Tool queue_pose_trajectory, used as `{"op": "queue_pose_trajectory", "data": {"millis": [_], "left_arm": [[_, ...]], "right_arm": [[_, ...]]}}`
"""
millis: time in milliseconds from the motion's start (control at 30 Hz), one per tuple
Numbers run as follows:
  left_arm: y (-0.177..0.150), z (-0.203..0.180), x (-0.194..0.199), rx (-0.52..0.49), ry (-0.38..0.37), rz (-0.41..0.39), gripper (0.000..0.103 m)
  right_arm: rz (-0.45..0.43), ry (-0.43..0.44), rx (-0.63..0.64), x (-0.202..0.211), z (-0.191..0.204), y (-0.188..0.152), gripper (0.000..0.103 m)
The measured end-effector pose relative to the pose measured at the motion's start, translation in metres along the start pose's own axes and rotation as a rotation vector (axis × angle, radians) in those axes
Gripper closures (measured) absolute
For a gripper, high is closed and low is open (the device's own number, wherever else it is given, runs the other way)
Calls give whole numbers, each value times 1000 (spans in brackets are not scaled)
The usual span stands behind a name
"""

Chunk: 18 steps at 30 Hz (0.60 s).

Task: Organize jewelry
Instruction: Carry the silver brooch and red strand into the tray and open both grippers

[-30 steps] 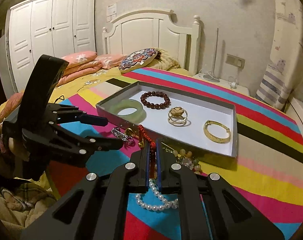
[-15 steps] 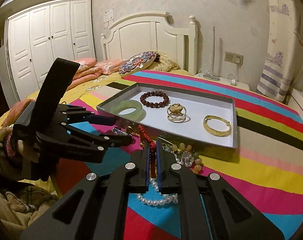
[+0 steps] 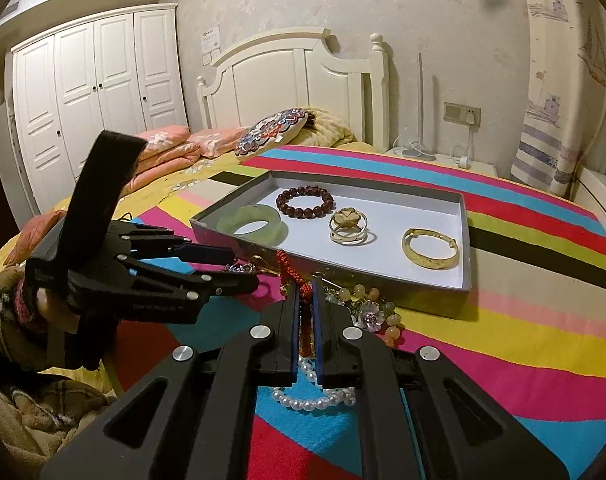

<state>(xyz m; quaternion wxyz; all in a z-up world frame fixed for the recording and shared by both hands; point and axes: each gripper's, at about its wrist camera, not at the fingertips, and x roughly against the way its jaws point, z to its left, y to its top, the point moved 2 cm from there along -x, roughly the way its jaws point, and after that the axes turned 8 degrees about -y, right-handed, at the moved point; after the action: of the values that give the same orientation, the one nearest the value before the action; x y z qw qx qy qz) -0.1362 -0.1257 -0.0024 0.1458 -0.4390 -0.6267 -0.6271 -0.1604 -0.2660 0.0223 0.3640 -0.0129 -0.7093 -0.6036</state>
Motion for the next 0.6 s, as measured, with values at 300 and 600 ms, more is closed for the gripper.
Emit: {"op": "queue_pose_trajectory", "data": {"millis": [300, 600], "left_arm": [[-1, 1, 13, 2, -10, -55, 54], [10, -11, 33, -36, 3, -111, 53]], "right_arm": [[-11, 1, -28, 1, -5, -1, 97], [-18, -8, -60, 3, -11, 2, 97]]}}
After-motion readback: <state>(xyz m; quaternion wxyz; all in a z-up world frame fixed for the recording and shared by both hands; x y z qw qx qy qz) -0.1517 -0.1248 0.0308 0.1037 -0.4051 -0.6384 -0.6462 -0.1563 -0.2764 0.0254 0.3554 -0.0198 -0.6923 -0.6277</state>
